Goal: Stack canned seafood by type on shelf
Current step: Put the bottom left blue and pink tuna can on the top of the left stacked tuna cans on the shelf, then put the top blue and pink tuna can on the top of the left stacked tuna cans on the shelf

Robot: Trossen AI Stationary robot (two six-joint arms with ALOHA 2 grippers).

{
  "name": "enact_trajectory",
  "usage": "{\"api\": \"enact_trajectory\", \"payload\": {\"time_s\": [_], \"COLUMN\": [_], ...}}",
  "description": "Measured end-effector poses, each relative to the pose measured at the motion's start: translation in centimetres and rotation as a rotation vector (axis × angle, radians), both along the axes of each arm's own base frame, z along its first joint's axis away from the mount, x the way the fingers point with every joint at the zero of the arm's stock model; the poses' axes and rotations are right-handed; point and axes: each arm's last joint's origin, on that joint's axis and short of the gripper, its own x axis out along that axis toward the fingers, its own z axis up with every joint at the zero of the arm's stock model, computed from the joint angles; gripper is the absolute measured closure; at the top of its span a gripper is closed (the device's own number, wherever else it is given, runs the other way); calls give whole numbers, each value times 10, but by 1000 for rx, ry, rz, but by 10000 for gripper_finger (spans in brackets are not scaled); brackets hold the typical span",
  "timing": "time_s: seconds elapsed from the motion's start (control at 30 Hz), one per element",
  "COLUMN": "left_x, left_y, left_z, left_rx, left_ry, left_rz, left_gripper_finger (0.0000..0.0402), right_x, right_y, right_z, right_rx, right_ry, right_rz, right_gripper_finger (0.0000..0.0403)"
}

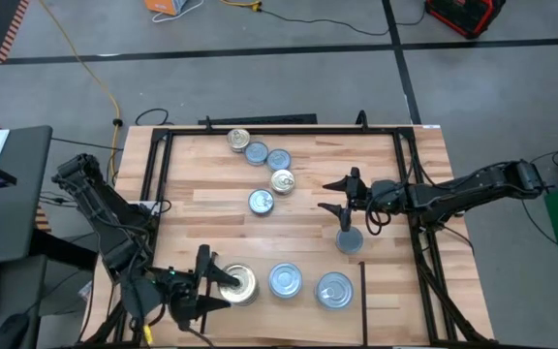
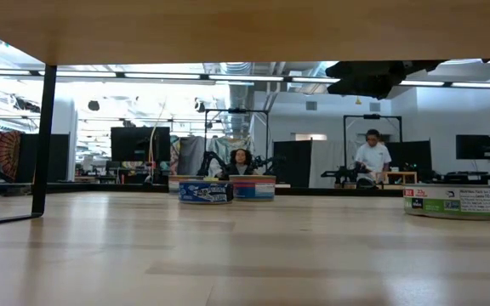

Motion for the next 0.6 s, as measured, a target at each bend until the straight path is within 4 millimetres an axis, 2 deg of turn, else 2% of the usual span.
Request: {"api": "enact_trajectory", "payload": {"time_s": [0.17, 0.27, 0.47, 0.6], "left_x": [-10, -18, -26, -29], "left_y": [1, 9, 43, 66], "left_z": [17, 25, 23, 27], "left_rx": [-37, -90, -148, -212], "left_ry": [-91, -113, -41, -6], "left_rz": [-15, 58, 258, 301], "left_gripper_finger": [138, 138, 138, 138], "right_x": [0, 0, 0, 1], "right_y": [0, 0, 0, 0], "right_z": [0, 0, 0, -2], "right_rx": [0, 1, 11, 24], "right_ry": [0, 1, -2, 3], "right_rz": [0, 0, -3, -6], "right_gripper_finger": [101, 101, 101, 101]}}
